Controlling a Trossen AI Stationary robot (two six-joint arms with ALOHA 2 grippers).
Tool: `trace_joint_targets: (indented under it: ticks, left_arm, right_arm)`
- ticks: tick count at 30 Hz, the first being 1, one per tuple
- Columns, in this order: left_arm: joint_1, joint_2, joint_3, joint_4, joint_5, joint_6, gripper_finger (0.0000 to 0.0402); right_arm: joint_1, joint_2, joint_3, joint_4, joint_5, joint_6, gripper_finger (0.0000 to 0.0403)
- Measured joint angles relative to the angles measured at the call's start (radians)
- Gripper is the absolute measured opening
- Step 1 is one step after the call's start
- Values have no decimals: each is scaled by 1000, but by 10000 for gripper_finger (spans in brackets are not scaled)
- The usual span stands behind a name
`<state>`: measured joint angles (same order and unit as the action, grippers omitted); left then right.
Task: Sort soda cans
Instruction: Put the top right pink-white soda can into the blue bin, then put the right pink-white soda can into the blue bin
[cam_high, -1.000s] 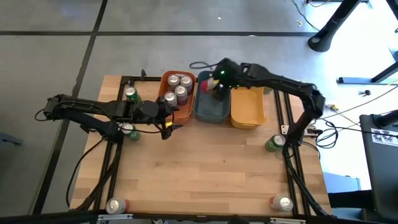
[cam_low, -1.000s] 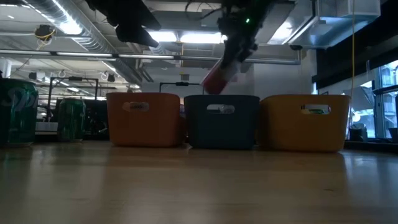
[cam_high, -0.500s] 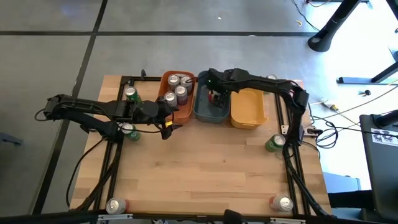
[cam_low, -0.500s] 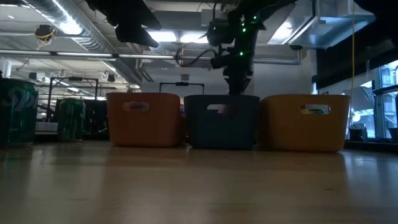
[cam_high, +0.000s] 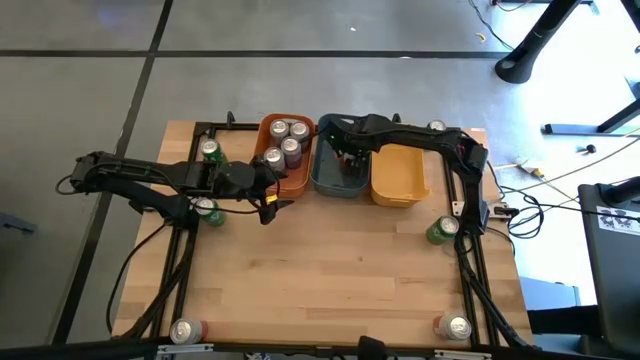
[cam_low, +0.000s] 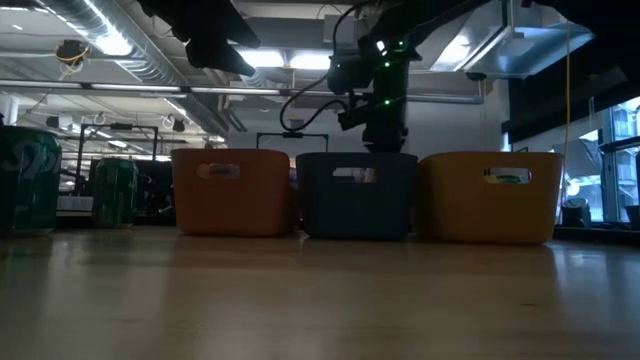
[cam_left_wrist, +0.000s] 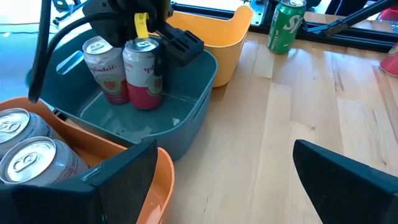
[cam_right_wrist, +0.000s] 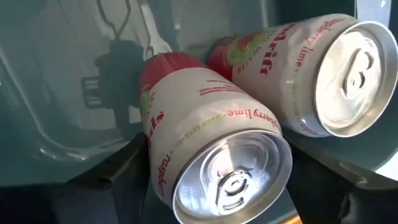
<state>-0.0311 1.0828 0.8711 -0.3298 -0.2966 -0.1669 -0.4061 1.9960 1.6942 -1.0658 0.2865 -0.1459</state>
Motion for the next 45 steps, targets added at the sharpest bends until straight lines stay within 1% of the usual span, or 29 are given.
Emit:
trace_joint_targets:
  ticks: [7,11,14,19,25,28,32,36,41,45]
  left_arm:
    - [0,0,0,-17,0,-1,363]
    - [0,0,0,-21,0,-4,363]
    - [0,0,0,-21,0,-5,363]
    - [0,0,0,-22,0,-8,363]
    - [0,0,0,-22,0,-8,363]
    - [0,0,0,-23,0,-4,363]
    - [0,0,0,-29,0,0,363]
    - [0,0,0,-29,0,-6,363]
    - [0,0,0,-28,0,-8,363]
    - [-1,0,0,-28,0,-13,363]
  right_arm:
    - [0,3,-2,11,-7,-1,360]
    - [0,4,-3,10,-11,-1,378]
    - [0,4,-2,12,-11,-1,381]
    - [1,4,40,-27,-12,-1,378]
    - [23,-4,145,-160,-18,24,378]
    - [64,-36,182,-160,-19,61,379]
    - [128,-84,185,-178,-20,87,378]
    - [208,-134,185,-253,-25,133,379]
    - [322,-195,157,-349,-84,214,379]
    - [420,-268,91,-384,-136,286,378]
